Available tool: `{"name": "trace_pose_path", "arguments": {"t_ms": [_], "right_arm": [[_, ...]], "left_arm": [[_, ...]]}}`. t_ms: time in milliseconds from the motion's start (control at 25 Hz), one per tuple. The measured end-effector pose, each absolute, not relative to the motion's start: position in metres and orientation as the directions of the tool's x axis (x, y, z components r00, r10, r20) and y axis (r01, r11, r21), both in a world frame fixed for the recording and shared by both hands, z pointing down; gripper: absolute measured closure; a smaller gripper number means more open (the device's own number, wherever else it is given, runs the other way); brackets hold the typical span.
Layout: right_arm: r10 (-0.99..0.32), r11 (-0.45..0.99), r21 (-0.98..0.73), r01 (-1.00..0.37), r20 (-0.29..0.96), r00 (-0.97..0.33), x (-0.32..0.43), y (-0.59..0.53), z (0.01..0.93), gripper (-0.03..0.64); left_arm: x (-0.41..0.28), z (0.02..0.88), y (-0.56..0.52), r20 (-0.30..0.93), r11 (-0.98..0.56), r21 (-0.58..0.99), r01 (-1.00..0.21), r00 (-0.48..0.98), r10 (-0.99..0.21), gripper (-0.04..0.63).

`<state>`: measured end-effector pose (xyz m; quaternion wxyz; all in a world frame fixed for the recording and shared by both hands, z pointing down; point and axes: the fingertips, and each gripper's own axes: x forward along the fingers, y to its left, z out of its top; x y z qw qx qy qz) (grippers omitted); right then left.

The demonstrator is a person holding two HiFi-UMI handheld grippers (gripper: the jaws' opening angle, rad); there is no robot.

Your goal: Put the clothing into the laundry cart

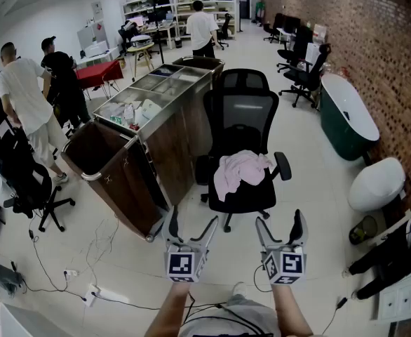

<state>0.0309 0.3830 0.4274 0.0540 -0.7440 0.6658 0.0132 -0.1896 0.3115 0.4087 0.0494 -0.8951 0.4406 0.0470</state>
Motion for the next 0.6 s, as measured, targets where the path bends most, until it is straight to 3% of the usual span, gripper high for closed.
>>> {"name": "trace_pose_path", "arguments": {"t_ms": [280,600], "right_arm": [[-0.989,-0.071,-0.069,-0.995,-0.124,0.079,0.108,0.343,0.417,0.082],[-0.994,-0.003,-0.130,-0.991,-0.109,0.017,0.148,0.318,0.439,0.083]], "left_arm": [[-0.113,0.408,0.274,-0.141,-0.573,-0.056,-0.818,0.574,-0.806,0.121],[-0.065,0.426,0.254,-0.096,-0.566,-0.125,-0.815,0.578,-0.811,0.121]]}}
